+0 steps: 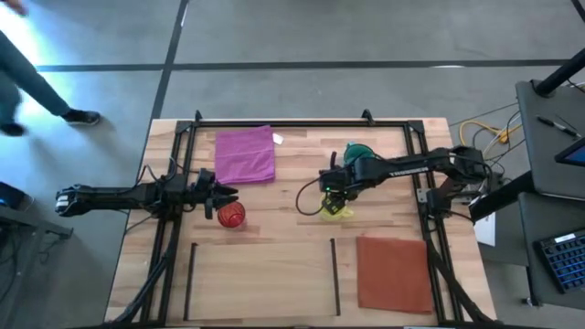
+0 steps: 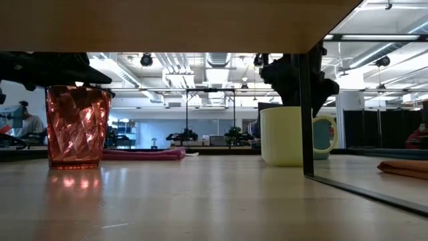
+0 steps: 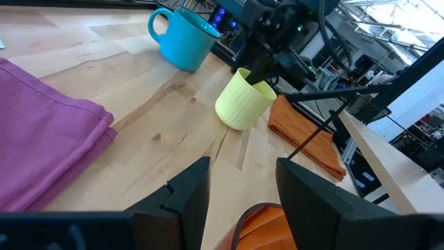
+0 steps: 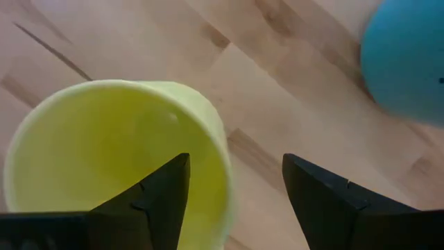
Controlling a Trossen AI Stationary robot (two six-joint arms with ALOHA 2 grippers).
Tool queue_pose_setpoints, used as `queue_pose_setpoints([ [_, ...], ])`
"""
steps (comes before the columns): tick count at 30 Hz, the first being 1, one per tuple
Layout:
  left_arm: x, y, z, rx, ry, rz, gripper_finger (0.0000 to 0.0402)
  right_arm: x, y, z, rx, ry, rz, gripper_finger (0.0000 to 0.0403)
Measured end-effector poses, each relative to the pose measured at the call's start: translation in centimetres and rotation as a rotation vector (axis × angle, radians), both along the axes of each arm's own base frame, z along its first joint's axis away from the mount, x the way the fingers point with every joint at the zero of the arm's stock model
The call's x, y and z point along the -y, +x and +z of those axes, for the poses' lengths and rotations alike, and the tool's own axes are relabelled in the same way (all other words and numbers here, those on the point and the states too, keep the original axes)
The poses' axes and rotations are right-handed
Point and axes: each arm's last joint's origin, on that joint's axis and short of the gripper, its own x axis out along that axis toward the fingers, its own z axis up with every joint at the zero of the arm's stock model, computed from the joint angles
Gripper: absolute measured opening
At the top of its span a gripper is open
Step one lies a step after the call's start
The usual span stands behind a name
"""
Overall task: Stack small to large cups/mugs on shelf
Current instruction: Put the yellow mug on the shelf
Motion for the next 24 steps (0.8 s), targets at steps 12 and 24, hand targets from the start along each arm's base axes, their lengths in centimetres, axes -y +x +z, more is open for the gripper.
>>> queue_pose_setpoints([
  [12, 0.0, 0.0, 0.0, 0.0, 0.0, 0.0, 0.0151, 0.2, 0.3, 0.0, 0.019, -0.055, 0.008, 0.0043],
  [24, 0.0, 0.0, 0.0, 0.0, 0.0, 0.0, 0.0151, 0.4, 0.8, 3.8, 0.007, -0.076, 0.118, 0.001],
])
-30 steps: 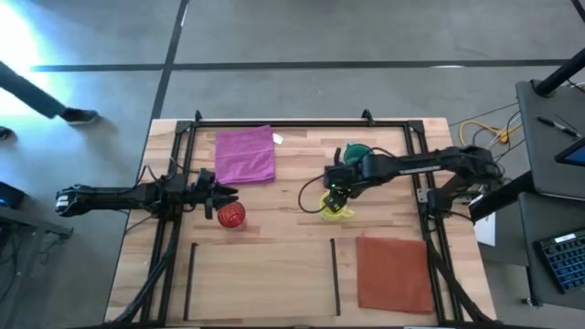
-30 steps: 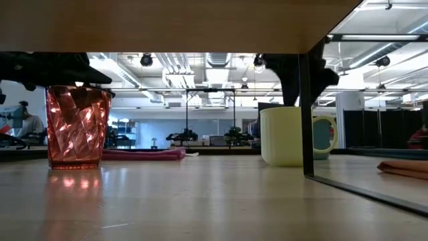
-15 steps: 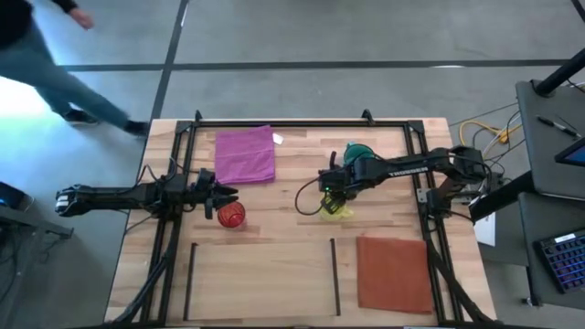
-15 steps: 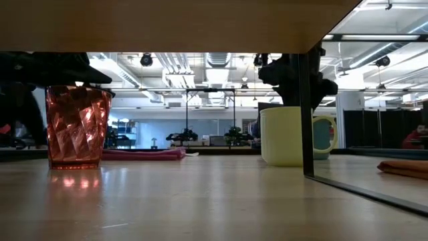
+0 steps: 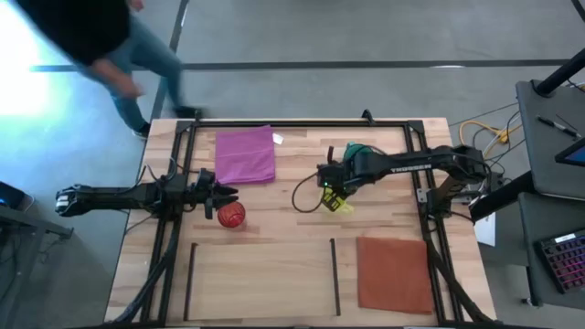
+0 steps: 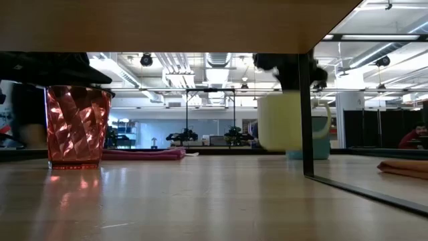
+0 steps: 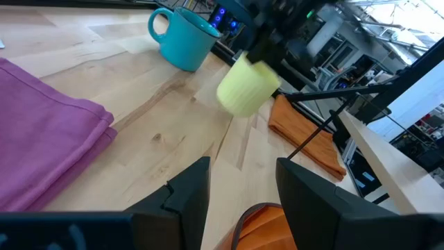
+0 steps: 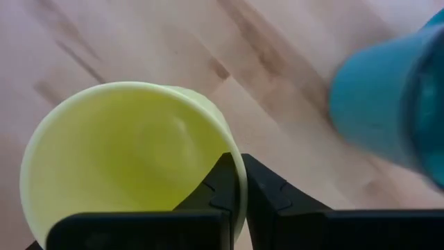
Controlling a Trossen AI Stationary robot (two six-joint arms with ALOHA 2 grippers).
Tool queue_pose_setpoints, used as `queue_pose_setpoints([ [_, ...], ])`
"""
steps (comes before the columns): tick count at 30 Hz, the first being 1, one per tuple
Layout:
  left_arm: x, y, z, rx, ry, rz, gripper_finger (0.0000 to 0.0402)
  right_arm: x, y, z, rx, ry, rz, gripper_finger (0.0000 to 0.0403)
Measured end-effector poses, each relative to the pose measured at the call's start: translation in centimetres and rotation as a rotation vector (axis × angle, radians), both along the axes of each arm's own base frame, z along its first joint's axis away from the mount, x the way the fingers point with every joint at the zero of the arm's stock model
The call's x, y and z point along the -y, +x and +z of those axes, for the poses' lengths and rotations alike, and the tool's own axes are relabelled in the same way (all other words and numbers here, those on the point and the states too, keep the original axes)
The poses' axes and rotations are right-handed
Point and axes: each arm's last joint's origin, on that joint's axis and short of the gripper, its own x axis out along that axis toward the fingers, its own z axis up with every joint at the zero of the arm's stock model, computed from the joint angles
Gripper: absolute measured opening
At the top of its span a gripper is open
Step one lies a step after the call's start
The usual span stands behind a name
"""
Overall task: Stack small to large cups/mugs on shelf
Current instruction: Put the yellow mug on the shelf
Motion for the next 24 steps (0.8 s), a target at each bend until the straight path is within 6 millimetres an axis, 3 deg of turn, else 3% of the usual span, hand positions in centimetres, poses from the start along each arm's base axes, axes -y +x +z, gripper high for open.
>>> queue_pose_setpoints([
  [6, 0.0, 0.0, 0.0, -0.001, 0.0, 0.0, 0.0151, 0.0, 0.8, 7.2, 0.087, -0.012, 0.037, 0.0009],
  [10, 0.0, 0.0, 0.0, -0.001, 0.0, 0.0, 0.0151, -0.1, 1.1, 10.4, 0.124, -0.014, 0.041, 0.0009],
  [18, 0.0, 0.0, 0.0, -0.003, 0.0, 0.0, 0.0151, -2.8, 3.6, 14.5, 0.249, 0.069, 0.138, 0.0012],
  [24, 0.0, 0.0, 0.0, 0.0, 0.0, 0.0, 0.0151, -5.5, 5.9, 15.3, 0.22, 0.085, 0.173, 0.0012],
])
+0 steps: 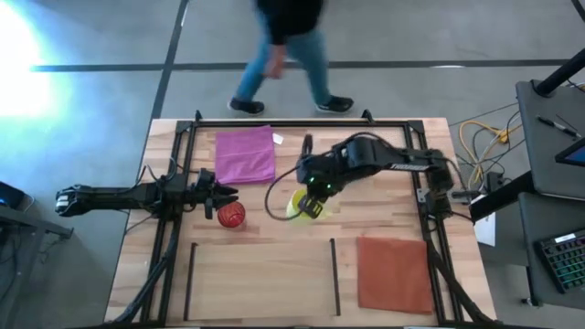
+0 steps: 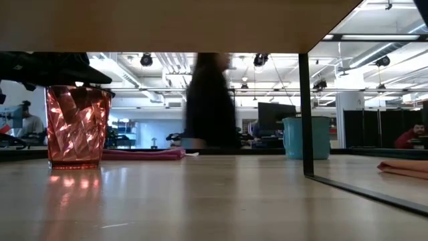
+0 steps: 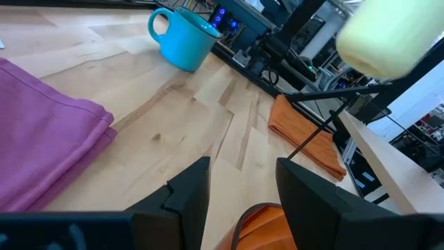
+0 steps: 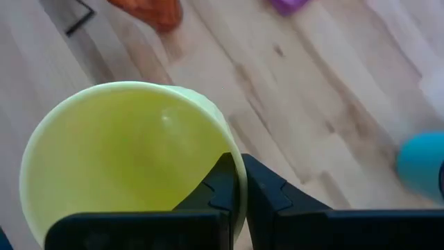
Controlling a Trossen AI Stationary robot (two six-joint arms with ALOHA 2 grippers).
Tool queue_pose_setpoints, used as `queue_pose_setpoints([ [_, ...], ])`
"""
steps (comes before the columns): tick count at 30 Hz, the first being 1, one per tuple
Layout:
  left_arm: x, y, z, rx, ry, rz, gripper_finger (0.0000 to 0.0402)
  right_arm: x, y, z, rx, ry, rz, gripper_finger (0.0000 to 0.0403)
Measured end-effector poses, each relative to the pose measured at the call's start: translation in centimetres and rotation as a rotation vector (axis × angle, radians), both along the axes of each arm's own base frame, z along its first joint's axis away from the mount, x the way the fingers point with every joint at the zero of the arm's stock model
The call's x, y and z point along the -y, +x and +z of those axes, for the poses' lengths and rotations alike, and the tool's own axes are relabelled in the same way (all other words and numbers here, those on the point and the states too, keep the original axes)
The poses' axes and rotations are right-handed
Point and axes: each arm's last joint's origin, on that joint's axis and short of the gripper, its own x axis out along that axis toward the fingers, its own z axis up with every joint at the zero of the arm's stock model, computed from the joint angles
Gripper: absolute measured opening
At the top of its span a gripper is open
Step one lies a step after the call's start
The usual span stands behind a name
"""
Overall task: Stack small to large cups/mugs on shelf
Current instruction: Put the yellow mug on the shelf
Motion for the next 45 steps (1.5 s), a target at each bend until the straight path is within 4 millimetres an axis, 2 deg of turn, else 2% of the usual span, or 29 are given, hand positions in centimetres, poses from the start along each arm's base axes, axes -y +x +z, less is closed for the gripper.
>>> queue_pose_setpoints([
  [5, 0.0, 0.0, 0.0, -0.002, 0.0, 0.0, 0.0151, -1.7, 0.3, -1.4, -0.059, 0.052, -0.148, 0.0012],
  [15, 0.0, 0.0, 0.0, -0.004, 0.031, -0.007, 0.0151, -7.4, -1.1, -0.7, 0.001, 0.179, -0.434, 0.0013],
  [23, 0.0, 0.0, 0.0, -0.003, 0.03, -0.007, 0.0151, -12.3, -3.0, -0.7, 0.043, 0.22, -0.558, 0.0013],
  [27, 0.0, 0.0, 0.0, -0.002, 0.031, -0.007, 0.0151, -14.2, -3.3, -1.3, 0.042, 0.218, -0.575, 0.0013],
  [29, 0.0, 0.0, 0.1, 0.014, 0.013, -0.002, 0.0151, -15.0, -3.2, -1.9, 0.029, 0.21, -0.572, 0.0013],
  [35, 0.0, 0.2, 0.9, 0.124, -0.29, 0.052, 0.0151, -16.6, -2.6, -3.9, -0.011, 0.194, -0.59, 0.0013],
  [40, 0.0, 0.2, 1.5, 0.184, -0.305, 0.046, 0.0151, -17.7, -2.2, -4.7, -0.033, 0.244, -0.669, 0.0013],
  [45, -0.1, 0.2, 2.2, 0.257, -0.224, 0.057, 0.0151, -18.2, -2.0, -5.1, -0.022, 0.28, -0.746, 0.0013],
])
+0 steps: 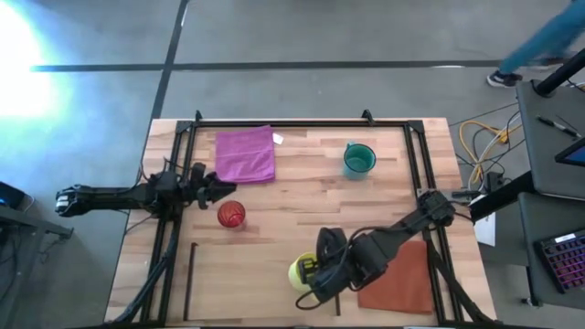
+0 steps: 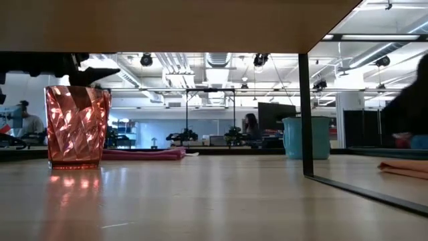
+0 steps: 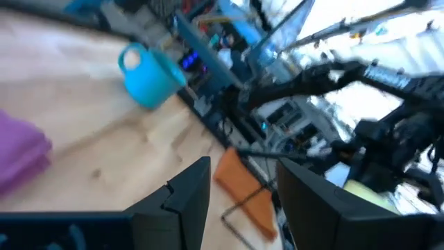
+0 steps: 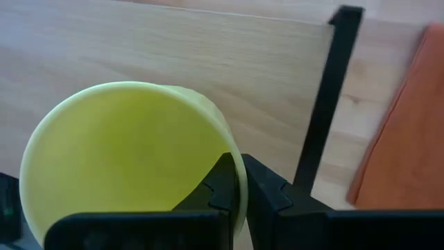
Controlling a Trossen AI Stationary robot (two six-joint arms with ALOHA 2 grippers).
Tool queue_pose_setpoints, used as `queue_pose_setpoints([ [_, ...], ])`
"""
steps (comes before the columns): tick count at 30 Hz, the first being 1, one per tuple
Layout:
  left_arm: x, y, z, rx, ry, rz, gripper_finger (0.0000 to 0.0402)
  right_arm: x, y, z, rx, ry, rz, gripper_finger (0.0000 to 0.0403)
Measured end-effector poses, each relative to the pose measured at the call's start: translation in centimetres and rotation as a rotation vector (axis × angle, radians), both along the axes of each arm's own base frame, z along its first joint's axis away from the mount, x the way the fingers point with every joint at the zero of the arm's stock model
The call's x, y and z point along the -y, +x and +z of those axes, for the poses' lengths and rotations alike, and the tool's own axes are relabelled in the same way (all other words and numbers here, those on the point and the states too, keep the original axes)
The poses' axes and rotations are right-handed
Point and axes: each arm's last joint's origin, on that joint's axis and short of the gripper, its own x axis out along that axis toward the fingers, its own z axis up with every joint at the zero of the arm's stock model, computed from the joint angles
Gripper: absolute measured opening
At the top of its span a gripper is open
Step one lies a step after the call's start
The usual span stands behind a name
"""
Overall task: Stack small to large cups/mugs on shelf
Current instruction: Put the yellow mug on the shelf, then put the blue mug on the shelf
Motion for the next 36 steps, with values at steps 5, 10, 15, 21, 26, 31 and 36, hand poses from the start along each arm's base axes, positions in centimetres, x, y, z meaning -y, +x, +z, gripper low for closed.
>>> queue_pose_setpoints([
  [5, 0.0, 0.0, 2.0, 0.029, 0.165, 0.004, 0.0151, 0.0, 0.0, 0.1, 0.005, 0.018, -0.058, 0.0013],
  [10, 0.0, 0.1, 4.1, 0.004, 0.343, 0.007, 0.0151, -0.1, 0.3, -0.1, 0.022, 0.045, -0.106, 0.0016],
  [15, 0.3, 0.4, 6.5, -0.017, 0.483, -0.094, 0.0151, -0.1, 0.2, -0.3, 0.006, 0.039, -0.116, 0.0046],
  [21, 0.3, 1.5, 9.3, -0.07, 0.579, -0.153, 0.0151, -0.2, 0.4, -0.4, 0.012, 0.053, -0.126, 0.0094],
  [26, 0.2, 2.9, 11.0, -0.088, 0.632, -0.167, 0.0151, -0.9, 0.4, -0.3, 0.043, 0.079, -0.128, 0.0123],
  [31, 0.2, 4.6, 12.1, -0.102, 0.632, -0.224, 0.0151, -1.9, -0.1, -0.2, 0.059, 0.092, -0.107, 0.0142],
  [36, 0.1, 6.0, 13.0, -0.12, 0.66, -0.23, 0.0151, -2.8, -1.1, 0.1, 0.055, 0.077, -0.079, 0.0154],
])
